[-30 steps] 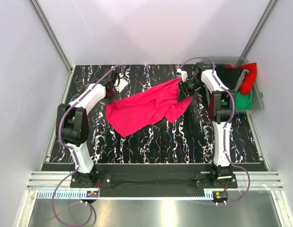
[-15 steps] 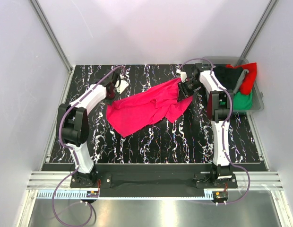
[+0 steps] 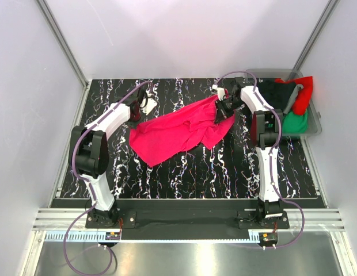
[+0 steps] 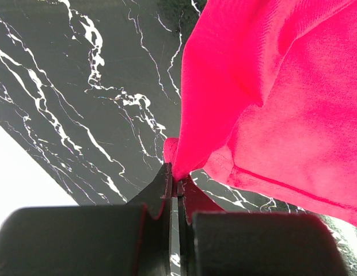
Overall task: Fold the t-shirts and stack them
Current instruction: Flatten the tshirt out
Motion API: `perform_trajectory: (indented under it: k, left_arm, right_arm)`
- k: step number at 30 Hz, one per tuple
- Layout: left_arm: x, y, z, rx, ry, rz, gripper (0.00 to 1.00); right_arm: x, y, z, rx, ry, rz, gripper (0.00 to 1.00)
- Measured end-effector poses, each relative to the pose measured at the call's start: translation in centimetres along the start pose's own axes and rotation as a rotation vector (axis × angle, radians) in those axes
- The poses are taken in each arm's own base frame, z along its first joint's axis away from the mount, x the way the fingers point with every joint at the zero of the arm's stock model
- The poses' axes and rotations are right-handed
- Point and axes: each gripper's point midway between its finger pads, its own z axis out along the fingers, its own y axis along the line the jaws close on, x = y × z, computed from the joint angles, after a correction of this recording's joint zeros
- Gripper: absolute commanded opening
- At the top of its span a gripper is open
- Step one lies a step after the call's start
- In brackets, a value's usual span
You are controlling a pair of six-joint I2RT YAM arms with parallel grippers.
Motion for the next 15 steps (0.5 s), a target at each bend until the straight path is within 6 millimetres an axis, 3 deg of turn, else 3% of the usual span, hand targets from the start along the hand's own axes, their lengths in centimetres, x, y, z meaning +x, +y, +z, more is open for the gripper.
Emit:
perform_trajectory:
  k: [6,9,12,15]
  left_arm:
    - [0.2,0.2,-0.4,-0.011,0.001,0.008,0.0]
    - [0.1,0.7,-1.8,-0.029,-0.027,0.017,0.0]
    - [-0.6,1.7,-4.5,-0.067,-0.09,0.018,0.0]
    - [-1.5,3.0,-8.5,-0.117,-0.187,0.017,0.0]
  right_arm:
    - [-0.3,0.3,-0.9,0.016,-0.008,-0.01,0.0]
    - [-1.8,1.4,-3.5,0.058,-0.042,-0.047,0.0]
    - [-4.9,3.5,-8.2,0.129,-0.123,-0.119,0.0]
    - [-9.4,6.2,-14.5,0.231,-0.266,-0.227,0.0]
